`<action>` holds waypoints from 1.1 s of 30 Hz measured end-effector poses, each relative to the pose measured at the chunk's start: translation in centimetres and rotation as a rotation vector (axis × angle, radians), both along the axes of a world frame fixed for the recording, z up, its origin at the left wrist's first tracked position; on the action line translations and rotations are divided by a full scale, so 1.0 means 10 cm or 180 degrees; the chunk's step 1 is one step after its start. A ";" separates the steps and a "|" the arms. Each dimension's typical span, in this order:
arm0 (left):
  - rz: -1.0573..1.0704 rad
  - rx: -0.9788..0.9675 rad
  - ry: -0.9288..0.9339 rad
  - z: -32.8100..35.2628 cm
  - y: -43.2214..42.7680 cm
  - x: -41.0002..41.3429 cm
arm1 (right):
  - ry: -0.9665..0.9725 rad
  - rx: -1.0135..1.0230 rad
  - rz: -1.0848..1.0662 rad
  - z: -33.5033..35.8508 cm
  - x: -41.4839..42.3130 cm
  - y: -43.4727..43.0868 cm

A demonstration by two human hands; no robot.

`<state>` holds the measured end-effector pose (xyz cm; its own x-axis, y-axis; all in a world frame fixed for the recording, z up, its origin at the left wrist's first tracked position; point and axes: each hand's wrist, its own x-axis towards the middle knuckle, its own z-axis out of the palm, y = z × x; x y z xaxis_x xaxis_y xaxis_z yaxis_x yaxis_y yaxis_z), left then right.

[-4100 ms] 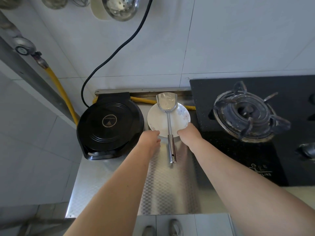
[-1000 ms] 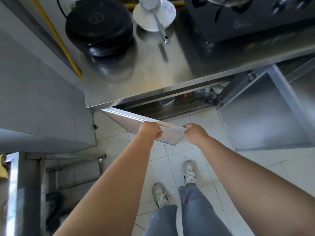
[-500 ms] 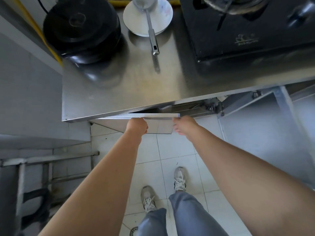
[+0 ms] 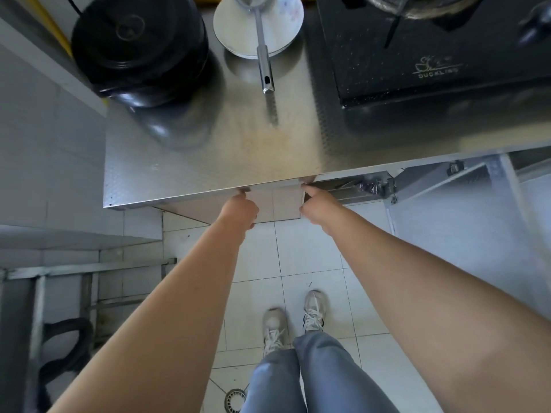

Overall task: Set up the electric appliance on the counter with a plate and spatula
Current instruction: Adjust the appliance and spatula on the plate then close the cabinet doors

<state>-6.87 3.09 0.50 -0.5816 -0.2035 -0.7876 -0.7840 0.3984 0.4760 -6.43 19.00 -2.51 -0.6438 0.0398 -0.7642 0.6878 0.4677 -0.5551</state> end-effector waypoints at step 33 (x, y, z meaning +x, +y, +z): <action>-0.2770 0.0551 0.0424 0.37 3.51 1.48 | 0.0128 0.1883 -0.2053 0.53 2.64 3.28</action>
